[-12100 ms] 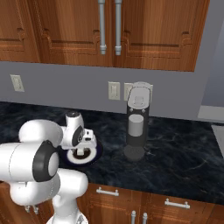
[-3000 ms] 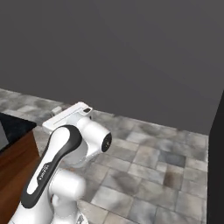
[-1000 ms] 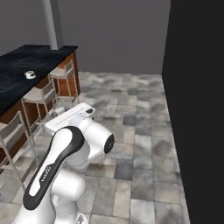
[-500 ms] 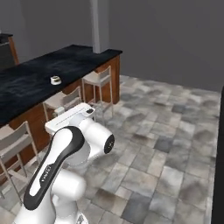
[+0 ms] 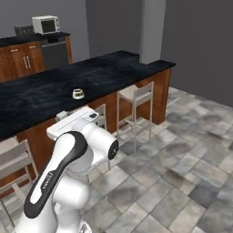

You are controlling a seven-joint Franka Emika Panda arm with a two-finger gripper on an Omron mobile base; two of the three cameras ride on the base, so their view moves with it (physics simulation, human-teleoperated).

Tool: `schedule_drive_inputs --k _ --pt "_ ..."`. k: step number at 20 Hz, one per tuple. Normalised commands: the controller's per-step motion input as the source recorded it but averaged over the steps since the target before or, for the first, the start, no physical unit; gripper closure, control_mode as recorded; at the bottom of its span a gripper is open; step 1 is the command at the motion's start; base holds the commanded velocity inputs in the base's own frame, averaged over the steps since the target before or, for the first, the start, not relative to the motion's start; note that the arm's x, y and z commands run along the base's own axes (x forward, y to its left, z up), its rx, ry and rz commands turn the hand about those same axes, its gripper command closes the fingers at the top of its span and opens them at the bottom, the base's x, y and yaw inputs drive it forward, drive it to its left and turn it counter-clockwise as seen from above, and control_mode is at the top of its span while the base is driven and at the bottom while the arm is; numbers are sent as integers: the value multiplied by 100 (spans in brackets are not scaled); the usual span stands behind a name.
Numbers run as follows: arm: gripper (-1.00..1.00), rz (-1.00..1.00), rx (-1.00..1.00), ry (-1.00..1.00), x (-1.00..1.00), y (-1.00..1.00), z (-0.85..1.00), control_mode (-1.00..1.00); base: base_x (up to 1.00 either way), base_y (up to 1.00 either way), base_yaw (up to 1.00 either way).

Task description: Pick up the marshmallow and place it in the cup of hot chocolate on the dining counter.

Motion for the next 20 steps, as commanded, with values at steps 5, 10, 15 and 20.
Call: schedule_drive_inputs --k 5,10,15,20 --pt "100 0 0 0 0 0 0 100 100 -75 52" --pt "100 0 0 0 0 0 0 100 100 -78 52" --pt "100 0 0 0 0 0 0 100 100 -77 53" --pt "100 0 0 0 0 0 0 100 97 -70 52"
